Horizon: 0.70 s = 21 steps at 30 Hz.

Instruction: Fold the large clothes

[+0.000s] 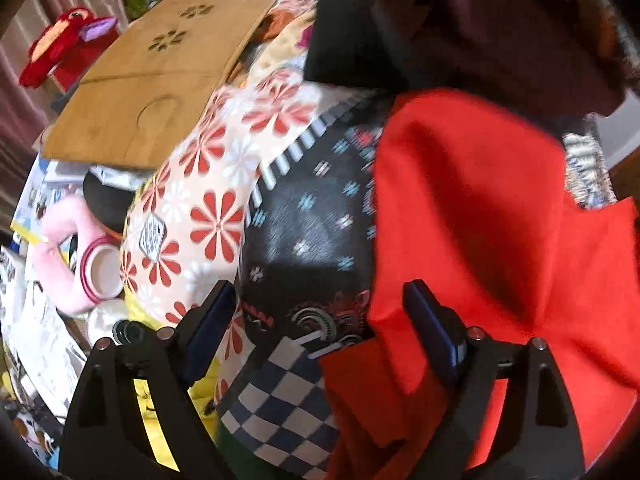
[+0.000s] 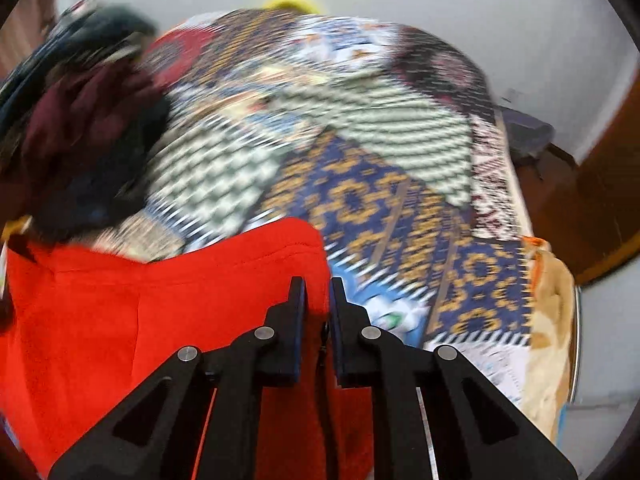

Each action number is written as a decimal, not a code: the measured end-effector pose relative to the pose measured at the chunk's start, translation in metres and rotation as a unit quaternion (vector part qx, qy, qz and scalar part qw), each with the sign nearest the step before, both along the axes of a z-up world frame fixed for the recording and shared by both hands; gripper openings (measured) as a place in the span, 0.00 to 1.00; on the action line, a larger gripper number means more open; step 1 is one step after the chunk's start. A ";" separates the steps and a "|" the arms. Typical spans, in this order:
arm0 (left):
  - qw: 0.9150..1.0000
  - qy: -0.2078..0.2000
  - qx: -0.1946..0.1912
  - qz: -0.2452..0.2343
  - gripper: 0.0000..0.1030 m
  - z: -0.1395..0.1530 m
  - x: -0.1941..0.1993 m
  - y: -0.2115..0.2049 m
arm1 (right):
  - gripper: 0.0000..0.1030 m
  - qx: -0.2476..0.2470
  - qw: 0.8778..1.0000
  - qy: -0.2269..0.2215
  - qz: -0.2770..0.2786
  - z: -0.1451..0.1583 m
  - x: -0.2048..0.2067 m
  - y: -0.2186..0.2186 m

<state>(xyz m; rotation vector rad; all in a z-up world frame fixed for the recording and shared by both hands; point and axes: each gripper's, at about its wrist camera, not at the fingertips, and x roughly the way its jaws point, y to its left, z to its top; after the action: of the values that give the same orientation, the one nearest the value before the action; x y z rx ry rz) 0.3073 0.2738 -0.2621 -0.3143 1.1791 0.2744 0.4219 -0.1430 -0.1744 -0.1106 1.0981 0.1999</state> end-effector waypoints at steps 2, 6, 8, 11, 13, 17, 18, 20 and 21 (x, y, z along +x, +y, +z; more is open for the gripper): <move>0.999 -0.012 -0.019 0.025 0.95 -0.011 -0.003 0.008 | 0.10 0.002 1.000 0.028 -0.007 -0.015 0.008 -0.005; 0.996 -0.021 -0.070 0.059 0.97 -0.018 -0.012 0.023 | 0.12 -0.028 0.999 0.034 0.001 -0.022 0.003 -0.001; 0.996 -0.017 -0.063 0.058 0.97 -0.015 -0.014 0.022 | 0.12 -0.039 0.999 0.024 0.003 -0.007 -0.003 -0.002; 0.998 -0.008 -0.037 0.054 0.95 -0.002 -0.016 0.015 | 0.14 -0.009 1.000 0.011 0.012 0.023 -0.020 -0.006; 0.998 -0.013 -0.025 0.047 0.93 0.010 -0.021 0.010 | 0.23 0.017 0.999 -0.007 0.030 0.046 -0.041 -0.008; 0.998 -0.058 -0.020 0.020 0.93 0.052 -0.035 -0.009 | 0.53 0.056 0.995 -0.042 0.064 0.078 -0.077 0.001; 0.997 -0.069 -0.021 0.010 0.93 0.062 -0.039 -0.017 | 0.54 0.068 0.993 -0.045 0.082 0.086 -0.090 0.007; 0.996 -0.085 -0.024 -0.006 0.93 0.076 -0.043 -0.028 | 0.54 0.084 0.990 -0.040 0.108 0.089 -0.106 0.020; 0.995 -0.095 -0.028 -0.020 0.93 0.084 -0.047 -0.039 | 0.54 0.087 0.989 -0.038 0.115 0.086 -0.110 0.024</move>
<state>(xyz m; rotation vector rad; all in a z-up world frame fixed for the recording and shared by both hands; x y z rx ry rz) 0.2607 0.2346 -0.1779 -0.3563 1.0060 0.1725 0.3123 -0.1186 -0.0881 -0.0885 0.9867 0.4934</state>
